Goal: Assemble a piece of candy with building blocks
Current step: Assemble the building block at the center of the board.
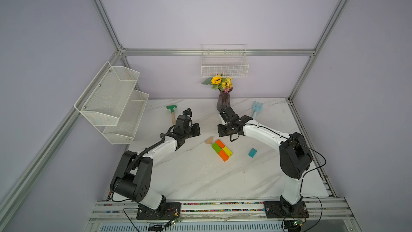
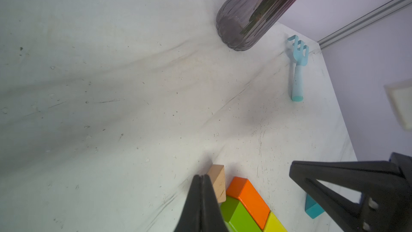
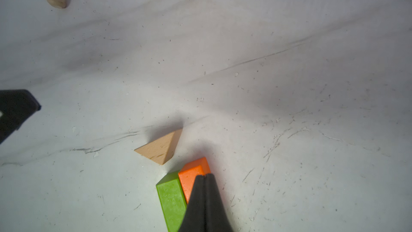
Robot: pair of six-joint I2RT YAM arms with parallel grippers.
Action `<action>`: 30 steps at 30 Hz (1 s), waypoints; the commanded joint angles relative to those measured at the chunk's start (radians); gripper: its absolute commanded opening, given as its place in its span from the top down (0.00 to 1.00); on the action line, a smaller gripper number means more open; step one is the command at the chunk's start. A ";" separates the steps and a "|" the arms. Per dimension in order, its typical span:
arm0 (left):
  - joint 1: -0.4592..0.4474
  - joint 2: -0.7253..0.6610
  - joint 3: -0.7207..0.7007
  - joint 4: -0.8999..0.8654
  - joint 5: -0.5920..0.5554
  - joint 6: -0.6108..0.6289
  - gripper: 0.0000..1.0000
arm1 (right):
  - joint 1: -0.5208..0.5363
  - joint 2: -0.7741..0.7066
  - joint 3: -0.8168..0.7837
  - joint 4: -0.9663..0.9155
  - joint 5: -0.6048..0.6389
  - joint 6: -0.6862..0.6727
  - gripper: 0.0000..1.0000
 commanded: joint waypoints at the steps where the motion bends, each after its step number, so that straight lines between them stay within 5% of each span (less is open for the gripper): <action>1: -0.001 -0.031 -0.076 -0.033 0.017 0.039 0.93 | -0.009 0.051 0.048 0.036 -0.079 -0.035 1.00; 8: -0.001 -0.004 -0.113 0.024 0.201 0.011 0.57 | -0.009 0.121 0.123 0.012 -0.165 -0.039 0.84; 14: -0.002 0.051 -0.096 0.062 0.276 0.013 0.85 | -0.009 0.122 0.098 0.013 -0.145 -0.041 0.83; 22: -0.008 0.134 -0.070 0.084 0.311 -0.008 0.73 | -0.009 0.188 0.152 -0.036 -0.180 -0.053 0.81; 30: -0.009 0.162 -0.028 0.062 0.282 0.032 0.76 | -0.007 0.223 0.197 -0.045 -0.211 -0.052 0.80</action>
